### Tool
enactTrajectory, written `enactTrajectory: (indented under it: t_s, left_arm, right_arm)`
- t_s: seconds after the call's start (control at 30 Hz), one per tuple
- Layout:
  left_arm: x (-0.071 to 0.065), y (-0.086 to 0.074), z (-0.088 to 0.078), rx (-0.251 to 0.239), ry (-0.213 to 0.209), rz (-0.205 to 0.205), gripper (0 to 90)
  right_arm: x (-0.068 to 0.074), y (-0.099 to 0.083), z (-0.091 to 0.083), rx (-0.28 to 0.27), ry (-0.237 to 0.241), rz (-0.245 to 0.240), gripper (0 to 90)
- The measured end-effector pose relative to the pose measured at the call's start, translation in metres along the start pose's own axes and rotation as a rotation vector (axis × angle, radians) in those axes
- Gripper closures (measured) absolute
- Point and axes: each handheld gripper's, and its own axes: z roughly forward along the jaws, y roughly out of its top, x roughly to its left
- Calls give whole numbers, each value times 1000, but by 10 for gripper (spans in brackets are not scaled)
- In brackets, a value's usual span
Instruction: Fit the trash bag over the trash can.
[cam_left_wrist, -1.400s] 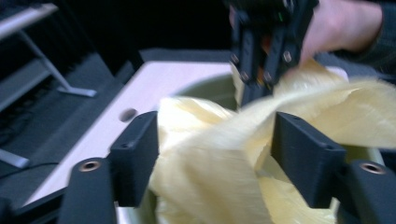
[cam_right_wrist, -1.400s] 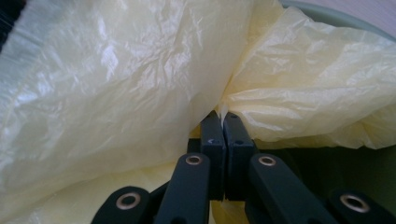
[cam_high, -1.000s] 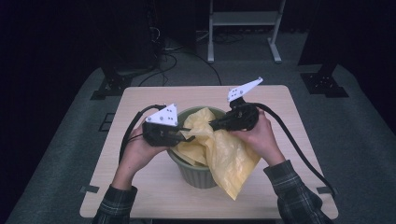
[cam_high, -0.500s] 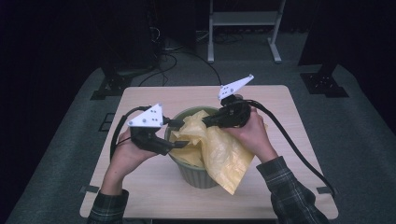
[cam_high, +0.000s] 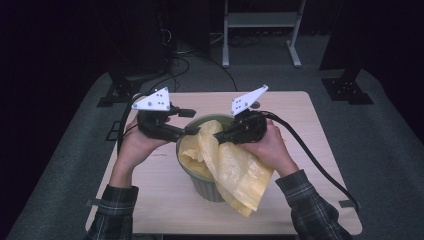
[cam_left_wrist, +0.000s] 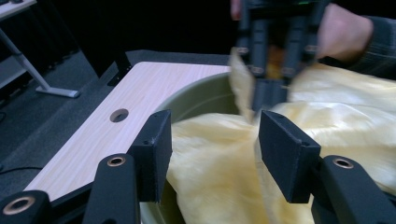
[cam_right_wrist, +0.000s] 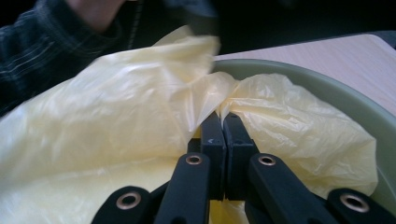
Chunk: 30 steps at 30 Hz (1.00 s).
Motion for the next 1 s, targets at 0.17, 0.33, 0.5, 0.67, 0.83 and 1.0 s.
enactTrajectory:
  t_s: [0.17,0.33,0.5,0.67,0.83,1.0]
  left_arm:
    - [18,7,-7,-3,55,-17,441]
    - [13,10,3,17,-17,7,430]
    - [0,-2,25,51,-122,18,400]
    - [-10,-8,31,60,-186,52,396]
    - [-15,-11,38,84,-215,68,387]
    - [-16,-13,43,109,-218,70,638]
  right_arm:
    - [3,-2,0,47,-10,-20,890]
    - [6,-1,0,31,5,-40,890]
    - [5,0,-5,-19,-8,-47,889]
    - [5,2,-10,-27,-46,-56,884]
    - [3,4,-13,-76,-47,-49,883]
    - [2,8,-6,-72,-42,-49,859]
